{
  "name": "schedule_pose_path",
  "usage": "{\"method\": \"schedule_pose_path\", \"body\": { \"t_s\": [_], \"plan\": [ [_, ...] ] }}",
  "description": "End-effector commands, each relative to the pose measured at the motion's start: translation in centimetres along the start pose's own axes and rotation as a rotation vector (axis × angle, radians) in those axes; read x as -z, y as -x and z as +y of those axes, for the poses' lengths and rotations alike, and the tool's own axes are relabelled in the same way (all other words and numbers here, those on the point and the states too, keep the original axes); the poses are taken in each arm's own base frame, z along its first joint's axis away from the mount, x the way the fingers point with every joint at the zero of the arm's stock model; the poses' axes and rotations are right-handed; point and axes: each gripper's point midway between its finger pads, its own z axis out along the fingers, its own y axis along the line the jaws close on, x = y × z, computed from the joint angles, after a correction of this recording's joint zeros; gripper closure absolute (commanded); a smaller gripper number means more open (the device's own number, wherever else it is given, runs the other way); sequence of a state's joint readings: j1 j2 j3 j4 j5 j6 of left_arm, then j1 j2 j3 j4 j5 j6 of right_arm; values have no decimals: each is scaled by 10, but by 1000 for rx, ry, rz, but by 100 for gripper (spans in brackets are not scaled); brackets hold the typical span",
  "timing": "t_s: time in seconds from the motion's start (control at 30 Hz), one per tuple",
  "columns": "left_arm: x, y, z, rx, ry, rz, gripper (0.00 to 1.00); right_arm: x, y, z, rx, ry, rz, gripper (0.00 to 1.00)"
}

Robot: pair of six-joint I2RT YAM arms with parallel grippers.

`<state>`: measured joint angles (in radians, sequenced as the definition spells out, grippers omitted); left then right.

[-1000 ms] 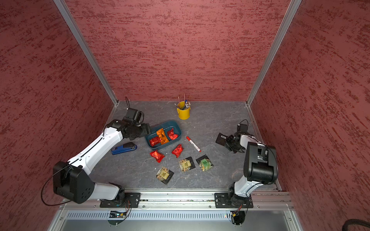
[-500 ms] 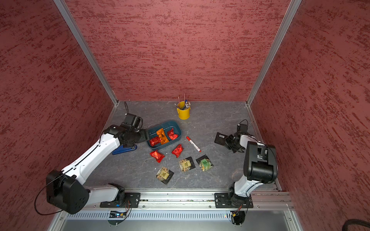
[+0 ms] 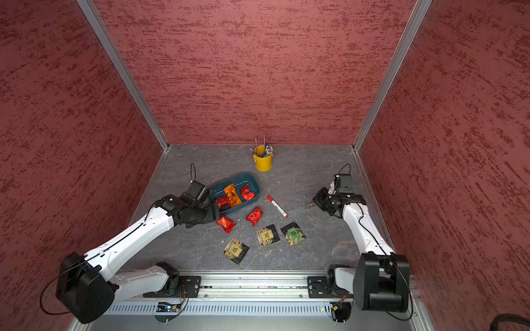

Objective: Put the tea bags into the storage box
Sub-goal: Pick up the tea bag from the center of the board, then place the tea bag in the storage box.

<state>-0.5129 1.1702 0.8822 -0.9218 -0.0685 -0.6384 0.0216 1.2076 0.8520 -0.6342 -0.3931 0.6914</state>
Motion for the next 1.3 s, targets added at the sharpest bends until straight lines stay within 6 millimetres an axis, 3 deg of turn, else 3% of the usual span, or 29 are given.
{"method": "schedule_pose_path", "body": {
  "t_s": [0.0,0.37,0.57,0.77,0.97,1.1,1.27],
  "plan": [
    [2,0,-5,30,-25,-35,7,13,-21,28,35,5,14,100],
    [-7,-5,-12,23,-26,-31,7,19,-66,138,198,141,90,100],
    [-18,-13,-10,24,-15,-20,6,-4,-90,187,266,192,164,100],
    [-32,-15,-9,26,-8,-18,4,-48,-113,220,306,208,255,100],
    [-40,-11,-16,-8,-30,-24,3,-65,-117,248,326,232,277,100],
    [-46,-11,-18,-37,-35,-25,2,-76,-121,256,331,241,300,100],
    [-56,-10,-22,-61,-43,-23,1,-117,-126,248,317,215,345,100]
  ]
}}
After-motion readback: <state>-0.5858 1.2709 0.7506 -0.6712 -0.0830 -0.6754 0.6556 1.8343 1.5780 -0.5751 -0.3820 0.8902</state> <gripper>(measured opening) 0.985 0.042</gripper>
